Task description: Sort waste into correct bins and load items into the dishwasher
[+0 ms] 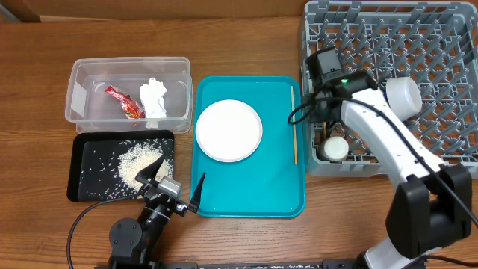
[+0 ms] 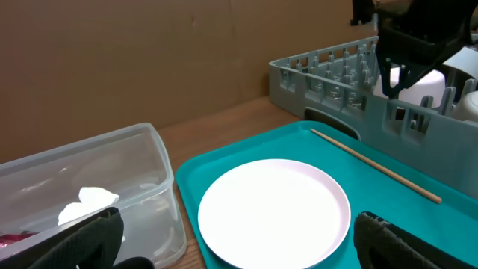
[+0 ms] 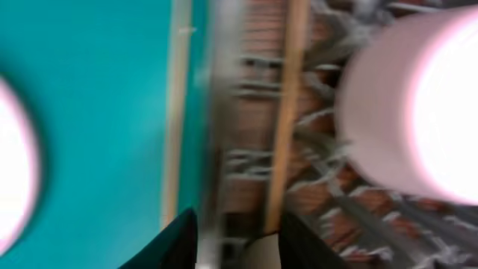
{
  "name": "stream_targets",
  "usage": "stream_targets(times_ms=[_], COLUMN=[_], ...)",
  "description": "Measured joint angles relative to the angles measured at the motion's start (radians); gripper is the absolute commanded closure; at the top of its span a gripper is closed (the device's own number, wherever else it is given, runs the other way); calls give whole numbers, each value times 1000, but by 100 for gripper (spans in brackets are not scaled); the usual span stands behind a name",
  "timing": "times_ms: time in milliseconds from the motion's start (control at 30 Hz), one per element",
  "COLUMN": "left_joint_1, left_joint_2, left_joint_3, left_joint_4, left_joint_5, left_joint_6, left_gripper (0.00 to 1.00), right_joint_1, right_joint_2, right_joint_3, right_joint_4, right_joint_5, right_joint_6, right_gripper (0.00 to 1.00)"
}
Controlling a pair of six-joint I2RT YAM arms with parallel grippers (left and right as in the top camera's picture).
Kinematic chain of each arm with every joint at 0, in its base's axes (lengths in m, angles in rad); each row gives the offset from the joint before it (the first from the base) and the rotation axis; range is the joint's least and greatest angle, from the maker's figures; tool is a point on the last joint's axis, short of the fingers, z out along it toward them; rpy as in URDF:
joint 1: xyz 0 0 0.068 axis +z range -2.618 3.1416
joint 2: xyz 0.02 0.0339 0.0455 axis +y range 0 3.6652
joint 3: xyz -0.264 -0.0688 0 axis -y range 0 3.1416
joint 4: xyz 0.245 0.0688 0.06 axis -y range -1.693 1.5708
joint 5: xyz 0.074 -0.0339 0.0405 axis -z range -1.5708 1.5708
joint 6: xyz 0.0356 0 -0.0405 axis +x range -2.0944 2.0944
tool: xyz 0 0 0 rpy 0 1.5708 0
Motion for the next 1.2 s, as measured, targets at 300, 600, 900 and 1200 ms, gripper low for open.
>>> stream_targets(times_ms=[300,600,900,1200], left_joint_1=[0,0,0,0], left_joint_2=[0,0,0,0], left_joint_3=[0,0,0,0], left_joint_4=[0,0,0,0], left_joint_5=[0,0,0,0], left_joint_6=[0,0,0,0], left_gripper=[0,0,0,0], right_joint_1=[222,283,269,258], right_joint_2=[-43,113,217,237], right_joint_3=[-24,-103,-105,-103], right_joint_4=[19,131,175,136], right_joint_5=[-57,134,230,193], right_joint_6=[128,259,294,315], right_gripper=[63,60,60,90])
